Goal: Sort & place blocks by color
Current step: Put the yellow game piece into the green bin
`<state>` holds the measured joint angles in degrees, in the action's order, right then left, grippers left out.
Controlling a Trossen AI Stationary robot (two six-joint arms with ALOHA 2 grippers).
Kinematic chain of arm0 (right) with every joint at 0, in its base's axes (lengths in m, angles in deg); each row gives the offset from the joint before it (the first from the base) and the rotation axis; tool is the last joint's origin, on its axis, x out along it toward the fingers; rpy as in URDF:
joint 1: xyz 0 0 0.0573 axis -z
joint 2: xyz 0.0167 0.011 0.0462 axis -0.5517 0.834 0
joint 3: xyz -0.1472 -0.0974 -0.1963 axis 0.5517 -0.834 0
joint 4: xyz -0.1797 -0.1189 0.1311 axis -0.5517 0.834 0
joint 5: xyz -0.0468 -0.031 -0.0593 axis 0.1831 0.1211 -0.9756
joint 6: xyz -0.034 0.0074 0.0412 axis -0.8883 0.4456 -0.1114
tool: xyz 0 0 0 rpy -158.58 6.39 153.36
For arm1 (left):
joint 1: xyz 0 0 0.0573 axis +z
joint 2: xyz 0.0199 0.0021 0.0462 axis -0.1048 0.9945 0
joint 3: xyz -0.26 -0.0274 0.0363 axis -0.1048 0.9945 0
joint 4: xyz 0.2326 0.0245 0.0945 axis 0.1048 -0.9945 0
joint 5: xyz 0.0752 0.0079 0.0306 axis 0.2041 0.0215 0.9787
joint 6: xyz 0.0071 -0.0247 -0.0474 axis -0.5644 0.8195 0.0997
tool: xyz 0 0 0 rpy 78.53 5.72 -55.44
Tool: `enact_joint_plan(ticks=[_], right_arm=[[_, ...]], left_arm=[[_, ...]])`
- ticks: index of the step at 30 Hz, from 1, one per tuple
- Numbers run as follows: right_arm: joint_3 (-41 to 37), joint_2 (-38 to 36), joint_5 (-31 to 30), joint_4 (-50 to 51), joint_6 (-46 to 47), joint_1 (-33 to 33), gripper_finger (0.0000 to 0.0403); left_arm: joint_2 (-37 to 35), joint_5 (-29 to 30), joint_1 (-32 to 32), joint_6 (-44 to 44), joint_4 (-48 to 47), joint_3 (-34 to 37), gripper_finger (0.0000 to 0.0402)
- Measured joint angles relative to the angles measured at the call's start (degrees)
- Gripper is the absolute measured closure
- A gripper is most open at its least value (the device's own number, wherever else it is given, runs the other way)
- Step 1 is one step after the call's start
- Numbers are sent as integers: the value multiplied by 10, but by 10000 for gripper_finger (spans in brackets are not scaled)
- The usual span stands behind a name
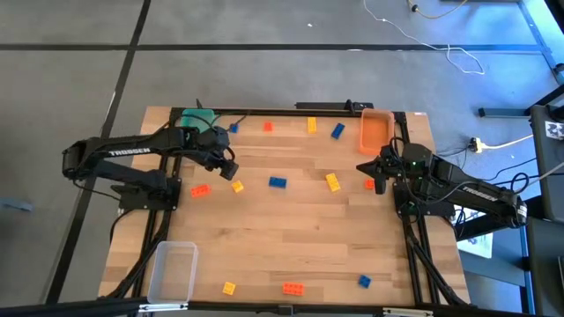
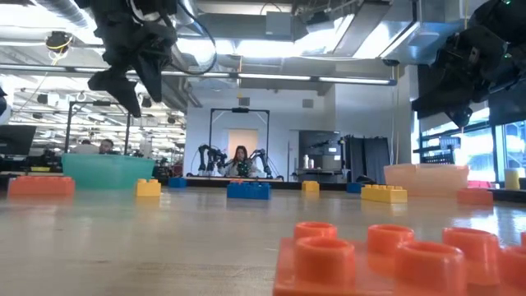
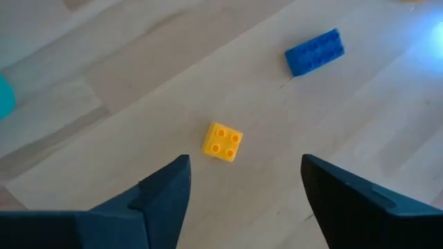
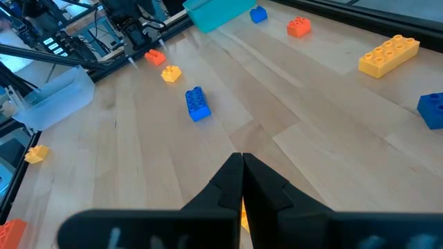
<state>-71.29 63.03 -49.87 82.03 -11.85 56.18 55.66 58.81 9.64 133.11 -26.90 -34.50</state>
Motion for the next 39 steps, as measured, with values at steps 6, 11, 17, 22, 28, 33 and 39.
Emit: enact_joint_plan(ticks=[6, 11, 17, 22, 28, 33, 39], right_arm=[[0, 0, 0, 0, 0, 0, 391], [0, 0, 0, 0, 0, 0, 391], [0, 0, 3, 0, 0, 0, 391], [0, 0, 5, 0, 0, 0, 391], [0, 0, 5, 0, 0, 0, 391], [0, 0, 5, 0, 0, 0, 391], [0, 0, 5, 0, 0, 0, 391]], left_arm=[[61, -3, -36, -137, 30, 0, 142], [114, 30, -79, -222, 56, 0, 142], [169, 166, -138, -260, 59, 0, 142], [195, 170, -158, -279, 65, 0, 142], [222, 152, -158, -289, 78, 0, 142], [236, 176, -157, -283, 76, 0, 142], [235, 169, -150, -274, 115, 26, 143]])
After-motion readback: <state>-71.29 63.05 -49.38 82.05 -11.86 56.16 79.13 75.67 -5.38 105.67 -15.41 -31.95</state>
